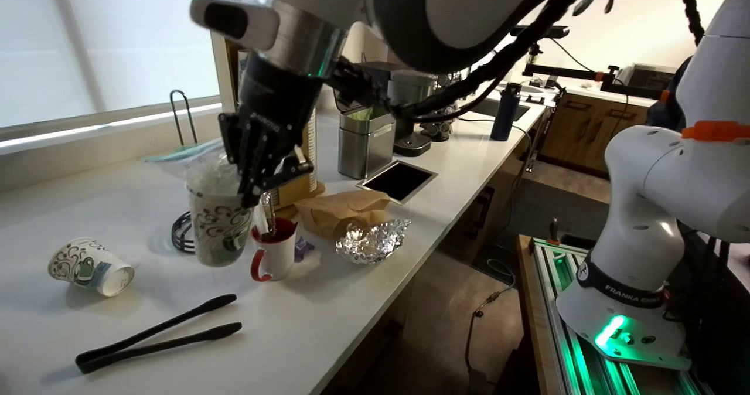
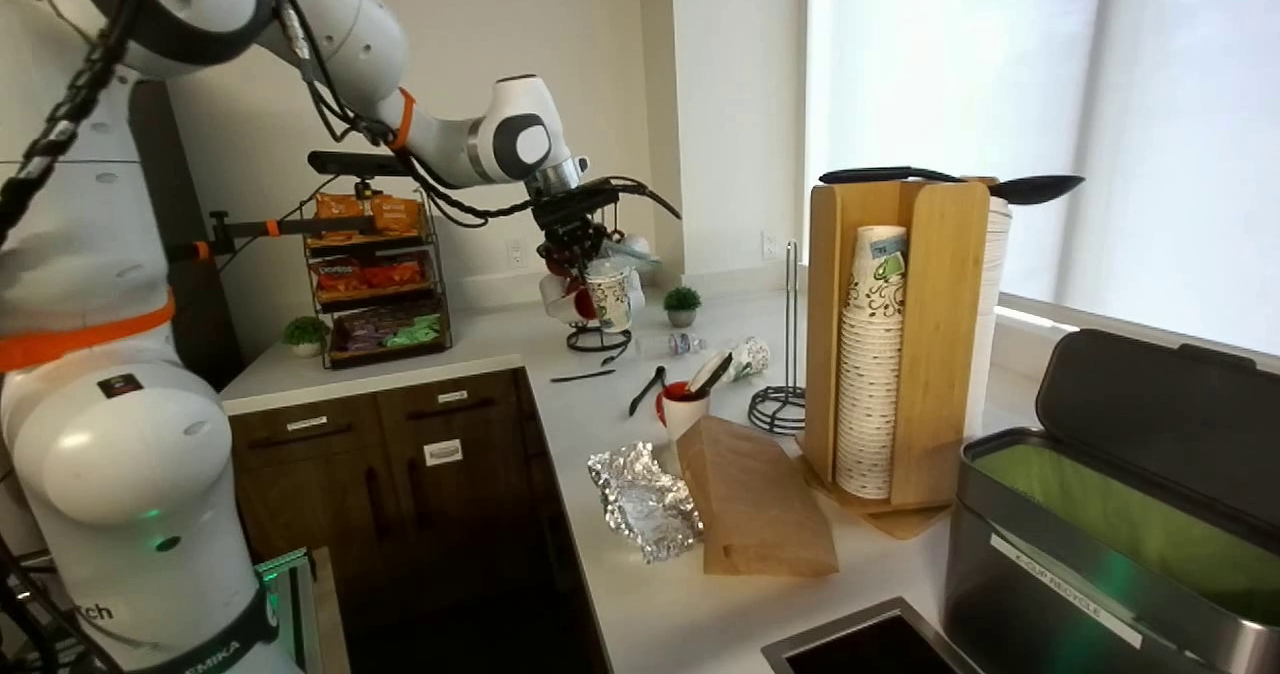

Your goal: Move the coffee cup to the left

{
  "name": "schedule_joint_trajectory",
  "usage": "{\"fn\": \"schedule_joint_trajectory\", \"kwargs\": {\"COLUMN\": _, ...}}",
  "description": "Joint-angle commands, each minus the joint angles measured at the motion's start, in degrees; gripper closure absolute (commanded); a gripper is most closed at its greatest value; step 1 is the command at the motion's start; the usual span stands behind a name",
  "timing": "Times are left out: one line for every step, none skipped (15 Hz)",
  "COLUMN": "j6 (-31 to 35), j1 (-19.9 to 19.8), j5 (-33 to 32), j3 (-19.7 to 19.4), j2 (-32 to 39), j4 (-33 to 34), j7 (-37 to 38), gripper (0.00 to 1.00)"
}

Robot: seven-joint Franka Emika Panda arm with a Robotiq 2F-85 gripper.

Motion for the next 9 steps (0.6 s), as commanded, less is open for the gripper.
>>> {"fn": "schedule_joint_trajectory", "kwargs": {"j6": -3.75, "j1": -1.59, "j5": -0.55, "j3": 3.25, "j2": 12.27, "j4": 11.68, "j7": -6.09, "gripper": 0.99}}
{"fn": "schedule_joint_trajectory", "kwargs": {"j6": -3.30, "j1": -2.39, "j5": 1.10, "j3": 4.10, "j2": 13.69, "j4": 13.13, "j7": -8.53, "gripper": 0.99}}
{"fn": "schedule_joint_trajectory", "kwargs": {"j6": -0.98, "j1": -2.51, "j5": -0.50, "j3": 3.96, "j2": 9.45, "j4": 7.76, "j7": -4.14, "gripper": 0.95}}
{"fn": "schedule_joint_trajectory", "kwargs": {"j6": -0.91, "j1": -2.79, "j5": -0.47, "j3": 4.50, "j2": 11.73, "j4": 9.70, "j7": -5.28, "gripper": 0.95}}
{"fn": "schedule_joint_trajectory", "kwargs": {"j6": -0.94, "j1": -2.95, "j5": -0.52, "j3": 4.74, "j2": 13.20, "j4": 11.14, "j7": -5.85, "gripper": 0.95}}
{"fn": "schedule_joint_trajectory", "kwargs": {"j6": -1.03, "j1": -3.06, "j5": -0.54, "j3": 4.83, "j2": 13.94, "j4": 12.02, "j7": -6.16, "gripper": 0.95}}
{"fn": "schedule_joint_trajectory", "kwargs": {"j6": -1.18, "j1": -3.15, "j5": -0.53, "j3": 4.87, "j2": 14.14, "j4": 12.43, "j7": -6.40, "gripper": 0.95}}
{"fn": "schedule_joint_trajectory", "kwargs": {"j6": -0.96, "j1": -2.70, "j5": -1.34, "j3": 4.61, "j2": 15.00, "j4": 12.94, "j7": -5.29, "gripper": 0.99}}
{"fn": "schedule_joint_trajectory", "kwargs": {"j6": -0.90, "j1": -2.05, "j5": -2.65, "j3": 4.44, "j2": 16.78, "j4": 14.01, "j7": -3.83, "gripper": 0.99}}
